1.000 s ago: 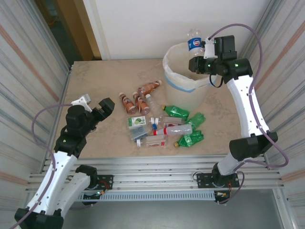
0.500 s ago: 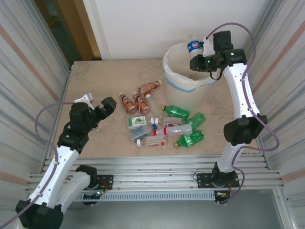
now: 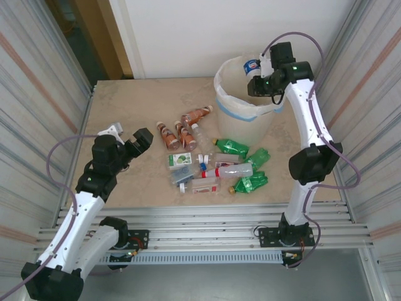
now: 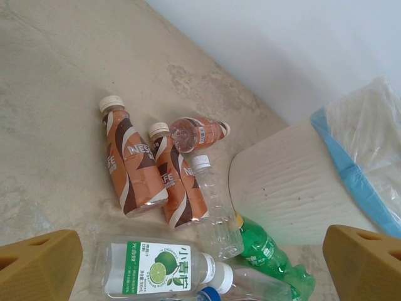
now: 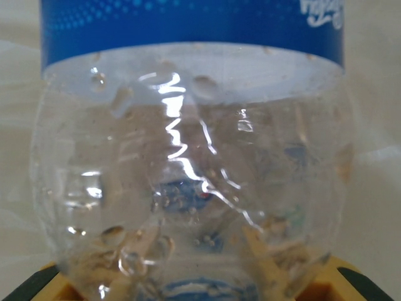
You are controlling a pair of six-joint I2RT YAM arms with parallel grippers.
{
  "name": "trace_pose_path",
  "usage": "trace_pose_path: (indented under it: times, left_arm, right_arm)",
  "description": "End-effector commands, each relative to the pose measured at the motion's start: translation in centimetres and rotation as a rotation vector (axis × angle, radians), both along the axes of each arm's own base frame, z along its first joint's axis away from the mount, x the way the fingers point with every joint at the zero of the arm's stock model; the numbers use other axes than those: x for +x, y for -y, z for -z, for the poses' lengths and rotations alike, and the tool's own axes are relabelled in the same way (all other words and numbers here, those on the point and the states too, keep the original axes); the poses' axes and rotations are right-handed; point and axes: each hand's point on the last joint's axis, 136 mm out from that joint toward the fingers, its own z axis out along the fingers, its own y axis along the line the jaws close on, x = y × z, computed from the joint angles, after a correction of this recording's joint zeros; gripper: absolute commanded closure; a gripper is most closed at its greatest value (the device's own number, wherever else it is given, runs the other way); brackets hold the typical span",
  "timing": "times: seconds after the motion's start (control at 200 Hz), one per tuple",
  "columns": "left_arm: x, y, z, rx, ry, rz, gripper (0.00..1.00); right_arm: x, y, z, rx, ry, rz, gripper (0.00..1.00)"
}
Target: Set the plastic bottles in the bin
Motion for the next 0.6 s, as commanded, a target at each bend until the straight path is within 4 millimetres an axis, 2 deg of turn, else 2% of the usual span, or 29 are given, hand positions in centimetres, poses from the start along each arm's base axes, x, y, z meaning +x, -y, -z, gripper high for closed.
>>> trace_pose_path:
  times: [0.0, 0.145, 0.291, 0.471, 0.596]
  left_arm:
    - [0.2, -0.3, -0.3, 0.008, 0.027, -0.007, 0.01]
    - [0.1, -0.3, -0.2, 0.008, 0.025, -0.009, 0.01]
    - [0.0, -0.5, -0.3, 0.008, 0.028, -0.013, 0.01]
    - [0.0, -0.6, -0.3, 0.008, 0.026, -0.016, 0.01]
    - [-0.1, -0.6, -0.2, 0.007, 0.025, -0.016, 0.01]
  right_arm:
    - [0.2, 0.1, 0.3, -0.083, 0.004, -0.016, 0.92]
    - [0.5, 0.0, 0.8, -0.11, -0.001, -0.017, 0.85]
    - [0.7, 0.1, 1.3, -0.128, -0.011, -0.01, 0.72]
    - [0.8, 0.2, 1.6, -0.137, -0.016, -0.009, 0.64]
    - [0.9, 0.3, 1.6, -0.142, -0.012, -0.005, 0.54]
